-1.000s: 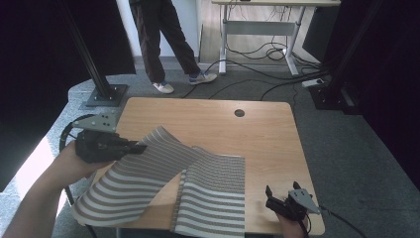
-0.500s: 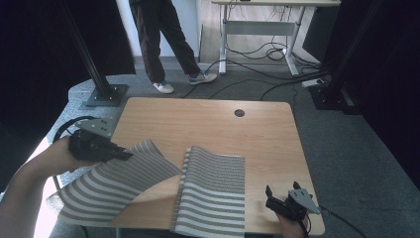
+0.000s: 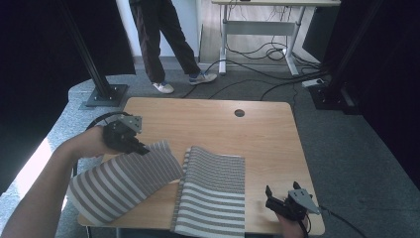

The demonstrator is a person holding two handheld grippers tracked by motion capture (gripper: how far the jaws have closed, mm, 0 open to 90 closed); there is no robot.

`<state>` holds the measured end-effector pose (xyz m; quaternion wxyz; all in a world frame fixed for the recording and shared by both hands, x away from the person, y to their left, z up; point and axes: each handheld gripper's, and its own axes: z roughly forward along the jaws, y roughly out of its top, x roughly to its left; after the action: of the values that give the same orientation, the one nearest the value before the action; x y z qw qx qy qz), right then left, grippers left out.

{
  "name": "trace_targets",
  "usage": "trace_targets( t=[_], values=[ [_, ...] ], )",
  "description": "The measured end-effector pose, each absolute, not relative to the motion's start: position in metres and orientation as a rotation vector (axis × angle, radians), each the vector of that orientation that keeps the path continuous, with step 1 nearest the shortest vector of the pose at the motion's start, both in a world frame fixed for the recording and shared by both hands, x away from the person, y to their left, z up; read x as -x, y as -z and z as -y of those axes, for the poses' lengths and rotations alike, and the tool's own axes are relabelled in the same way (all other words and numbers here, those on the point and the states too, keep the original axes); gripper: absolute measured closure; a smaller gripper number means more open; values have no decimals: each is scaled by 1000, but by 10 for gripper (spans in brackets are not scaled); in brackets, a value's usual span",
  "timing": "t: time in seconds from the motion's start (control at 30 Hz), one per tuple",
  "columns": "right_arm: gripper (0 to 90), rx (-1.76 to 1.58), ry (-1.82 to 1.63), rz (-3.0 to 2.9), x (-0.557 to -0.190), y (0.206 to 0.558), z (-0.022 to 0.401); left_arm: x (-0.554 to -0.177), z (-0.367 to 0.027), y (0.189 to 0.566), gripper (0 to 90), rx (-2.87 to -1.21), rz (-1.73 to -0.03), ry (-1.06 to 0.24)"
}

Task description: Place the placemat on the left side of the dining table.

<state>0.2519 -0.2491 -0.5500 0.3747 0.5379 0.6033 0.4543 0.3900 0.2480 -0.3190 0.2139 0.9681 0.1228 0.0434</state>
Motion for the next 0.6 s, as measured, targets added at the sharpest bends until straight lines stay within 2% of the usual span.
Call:
trace_targets(
  t=[0.13, 0.23, 0.37, 0.5, 0.57, 0.6],
  values=[
    [0, -1378, -1162, -1547, -252, 550, 249, -401, -243, 326, 860, -2709, -319, -221],
    [0, -1379, -1163, -1547, -252, 550, 249, -405, -238, 334, 863, -2757, -212, -349],
    [0, -1376, -1163, -1548, -252, 550, 249, -407, -235, 341, 864, -2783, -114, -441],
    [0, -1373, -1160, -1549, -252, 550, 249, -411, -237, 349, 859, -2786, -93, -496],
    [0, -1370, -1158, -1551, -252, 550, 248, -411, -238, 355, 853, -2810, -71, -608],
    [0, -1372, -1158, -1551, -252, 550, 248, -412, -238, 359, 856, -2826, -67, -623]
  ],
)
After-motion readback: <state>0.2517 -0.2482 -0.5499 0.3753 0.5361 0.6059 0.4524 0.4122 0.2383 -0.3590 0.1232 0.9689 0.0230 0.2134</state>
